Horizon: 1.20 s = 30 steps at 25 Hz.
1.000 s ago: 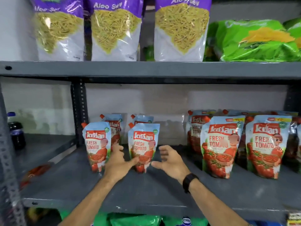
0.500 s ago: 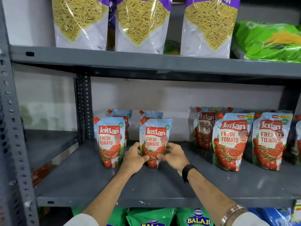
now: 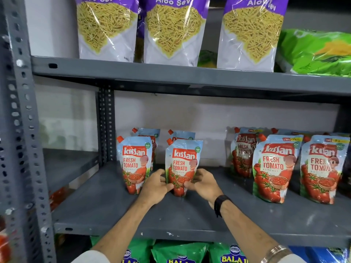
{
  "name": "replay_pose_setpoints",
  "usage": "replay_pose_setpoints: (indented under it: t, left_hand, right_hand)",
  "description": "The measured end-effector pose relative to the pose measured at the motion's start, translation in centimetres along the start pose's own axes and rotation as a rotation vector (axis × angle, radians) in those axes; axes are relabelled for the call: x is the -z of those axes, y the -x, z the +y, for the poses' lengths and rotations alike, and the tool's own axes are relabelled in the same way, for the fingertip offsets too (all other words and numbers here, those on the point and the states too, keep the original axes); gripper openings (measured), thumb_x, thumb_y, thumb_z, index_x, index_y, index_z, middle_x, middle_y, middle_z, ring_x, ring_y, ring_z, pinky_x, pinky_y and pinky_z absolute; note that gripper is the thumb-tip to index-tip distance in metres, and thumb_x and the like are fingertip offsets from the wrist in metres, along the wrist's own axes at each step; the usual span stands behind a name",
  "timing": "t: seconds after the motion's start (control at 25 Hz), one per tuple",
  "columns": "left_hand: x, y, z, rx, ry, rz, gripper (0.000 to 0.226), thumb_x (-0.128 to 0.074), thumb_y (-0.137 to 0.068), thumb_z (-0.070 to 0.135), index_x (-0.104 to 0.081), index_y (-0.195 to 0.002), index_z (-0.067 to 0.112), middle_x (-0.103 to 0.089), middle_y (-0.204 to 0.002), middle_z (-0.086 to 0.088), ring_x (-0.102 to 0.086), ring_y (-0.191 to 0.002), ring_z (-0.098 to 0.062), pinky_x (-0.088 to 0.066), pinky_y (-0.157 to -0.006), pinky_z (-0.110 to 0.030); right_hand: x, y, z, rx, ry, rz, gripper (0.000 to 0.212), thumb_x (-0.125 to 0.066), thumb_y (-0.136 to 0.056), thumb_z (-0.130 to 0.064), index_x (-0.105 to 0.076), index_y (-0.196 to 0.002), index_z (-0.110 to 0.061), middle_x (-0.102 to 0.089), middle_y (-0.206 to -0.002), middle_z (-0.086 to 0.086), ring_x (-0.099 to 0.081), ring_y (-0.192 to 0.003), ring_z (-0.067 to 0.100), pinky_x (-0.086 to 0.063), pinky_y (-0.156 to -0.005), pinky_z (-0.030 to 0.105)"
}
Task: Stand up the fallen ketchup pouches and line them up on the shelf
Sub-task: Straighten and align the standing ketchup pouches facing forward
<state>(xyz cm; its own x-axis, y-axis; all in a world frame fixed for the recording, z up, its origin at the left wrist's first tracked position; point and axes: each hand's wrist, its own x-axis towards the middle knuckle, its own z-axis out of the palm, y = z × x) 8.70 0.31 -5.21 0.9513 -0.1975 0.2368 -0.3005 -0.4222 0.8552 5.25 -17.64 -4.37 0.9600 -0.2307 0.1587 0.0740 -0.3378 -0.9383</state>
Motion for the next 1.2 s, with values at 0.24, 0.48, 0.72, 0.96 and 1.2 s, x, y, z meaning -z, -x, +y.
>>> replay_pose_setpoints:
  t: [0.24,0.48,0.72,0.96,1.2]
  left_hand:
    - [5.6,2.3,-2.7,0.009,-0.062,0.235,0.007,-0.084,-0.079,0.019,-0.082,-0.085,0.024,-0.081,-0.079,0.007,-0.074,-0.077,-0.009,-0.063,-0.08,-0.036]
    - [10.7,2.2,-4.5,0.197,-0.078,0.352,0.049,-0.093,-0.068,0.026,-0.06,-0.103,0.016,-0.072,-0.104,-0.001,-0.068,-0.098,-0.021,-0.056,-0.088,-0.041]
    - [11.0,0.8,-5.3,0.231,-0.017,0.157,0.087,-0.087,-0.073,0.006,-0.039,-0.145,0.013,-0.06,-0.139,-0.01,-0.06,-0.116,-0.023,-0.048,-0.107,-0.042]
    - [10.8,0.1,-5.8,0.219,-0.013,0.133,0.076,-0.083,-0.075,0.001,-0.049,-0.141,0.014,-0.068,-0.123,-0.007,-0.067,-0.11,-0.025,-0.052,-0.105,-0.045]
    - [10.4,0.2,-5.4,0.199,-0.033,0.164,0.073,-0.084,-0.074,0.001,-0.052,-0.139,0.011,-0.069,-0.128,-0.011,-0.066,-0.113,-0.025,-0.052,-0.106,-0.045]
  right_hand:
    - [-1.7,3.1,-1.2,0.213,0.017,0.326,0.033,-0.085,-0.072,-0.042,-0.059,-0.079,-0.023,-0.069,-0.083,-0.011,-0.067,-0.076,0.004,-0.051,-0.05,0.015]
    - [-8.8,3.9,-4.3,0.177,0.125,-0.063,0.046,-0.086,-0.074,-0.034,-0.06,-0.109,-0.017,-0.061,-0.092,-0.014,-0.063,-0.087,0.011,-0.051,-0.074,0.021]
    - [-12.4,2.2,-4.8,0.072,0.17,-0.037,0.059,-0.088,-0.073,-0.022,-0.054,-0.121,-0.012,-0.067,-0.113,-0.004,-0.064,-0.104,0.016,-0.05,-0.085,0.024]
    - [-13.9,1.3,-4.7,0.132,0.14,-0.026,0.052,-0.082,-0.074,-0.007,-0.063,-0.122,-0.014,-0.074,-0.12,0.004,-0.069,-0.11,0.018,-0.056,-0.097,0.032]
    - [-14.0,1.0,-4.2,0.148,0.131,0.026,0.038,-0.079,-0.077,-0.005,-0.067,-0.112,-0.015,-0.076,-0.112,0.004,-0.071,-0.103,0.018,-0.057,-0.09,0.03]
